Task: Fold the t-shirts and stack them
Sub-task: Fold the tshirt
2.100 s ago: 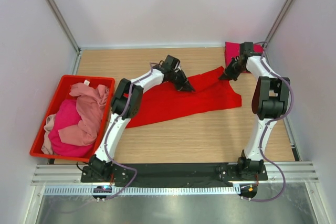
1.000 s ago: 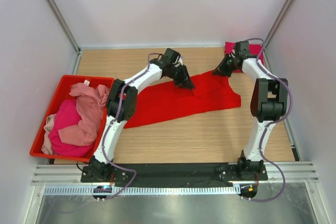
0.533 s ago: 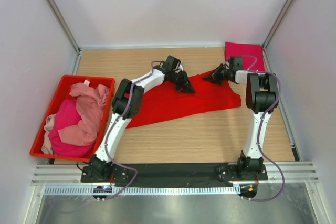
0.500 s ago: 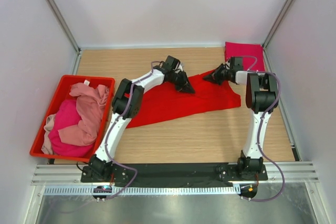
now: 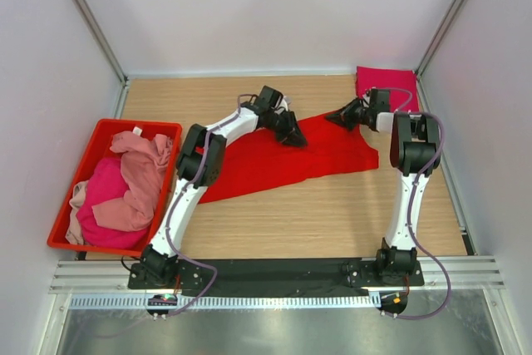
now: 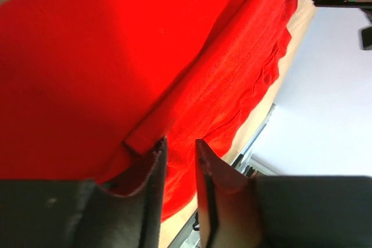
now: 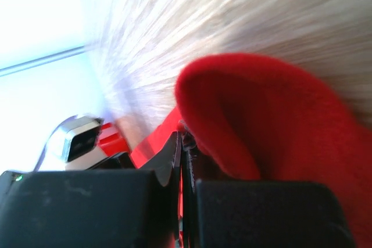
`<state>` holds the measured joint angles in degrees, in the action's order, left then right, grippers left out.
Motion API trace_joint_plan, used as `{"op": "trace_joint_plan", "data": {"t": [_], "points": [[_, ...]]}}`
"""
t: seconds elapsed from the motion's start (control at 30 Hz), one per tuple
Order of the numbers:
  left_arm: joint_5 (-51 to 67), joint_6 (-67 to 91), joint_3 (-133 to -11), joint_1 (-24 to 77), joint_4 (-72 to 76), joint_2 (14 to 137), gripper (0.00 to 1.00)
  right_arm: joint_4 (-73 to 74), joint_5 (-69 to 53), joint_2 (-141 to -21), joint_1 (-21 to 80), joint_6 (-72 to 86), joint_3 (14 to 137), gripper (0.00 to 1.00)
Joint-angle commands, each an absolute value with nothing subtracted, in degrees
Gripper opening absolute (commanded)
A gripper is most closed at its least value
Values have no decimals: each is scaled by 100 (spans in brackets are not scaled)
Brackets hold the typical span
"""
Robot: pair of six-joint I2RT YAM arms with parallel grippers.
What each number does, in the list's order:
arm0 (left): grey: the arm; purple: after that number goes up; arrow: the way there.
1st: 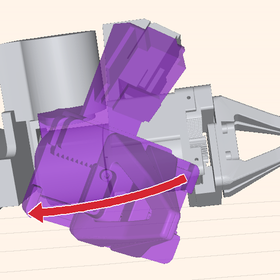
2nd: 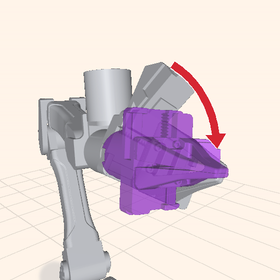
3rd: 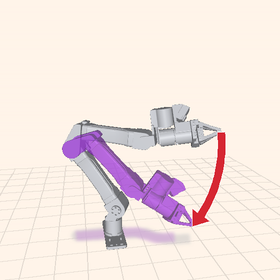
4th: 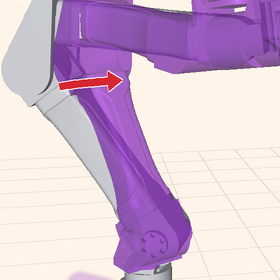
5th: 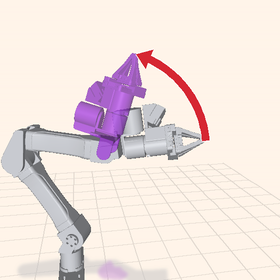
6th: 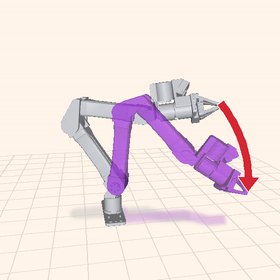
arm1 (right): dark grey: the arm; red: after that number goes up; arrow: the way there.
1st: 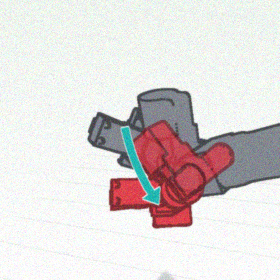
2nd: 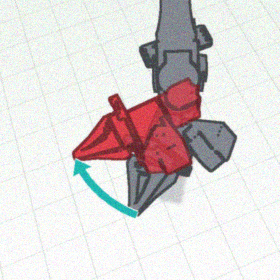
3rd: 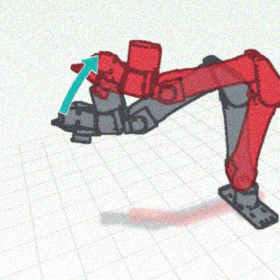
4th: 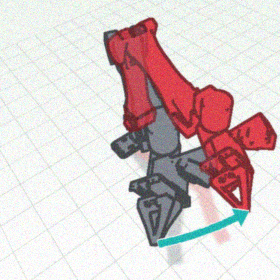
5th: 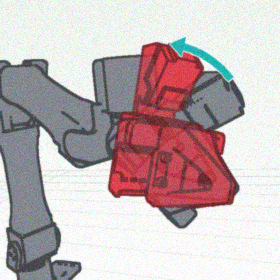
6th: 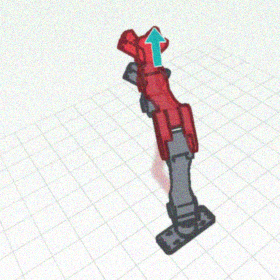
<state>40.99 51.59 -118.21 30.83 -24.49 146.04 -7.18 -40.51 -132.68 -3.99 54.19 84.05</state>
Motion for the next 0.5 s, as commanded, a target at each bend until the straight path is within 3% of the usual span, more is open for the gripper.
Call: {"op": "trace_joint_plan", "data": {"t": [0.0,0.07,0.1,0.23,0.47], "points": [[3911,4904,-12207,3015,-3137,14029,30,811,-3632,-12685,-352,4662,9041,1],[3911,4904,-12304,3015,-3173,13835,33,1613,-3394,-12446,-334,4343,9403,4],[3894,4896,-12322,3015,-3199,13712,34,1930,-3271,-12219,-308,4246,9691,12],[3693,4581,-12191,3015,-3444,13036,38,3905,-2026,-11761,-176,3833,10265,28],[2631,3343,-11481,3015,-4648,11930,38,5809,637,-11294,843,3541,10529,63]]}}
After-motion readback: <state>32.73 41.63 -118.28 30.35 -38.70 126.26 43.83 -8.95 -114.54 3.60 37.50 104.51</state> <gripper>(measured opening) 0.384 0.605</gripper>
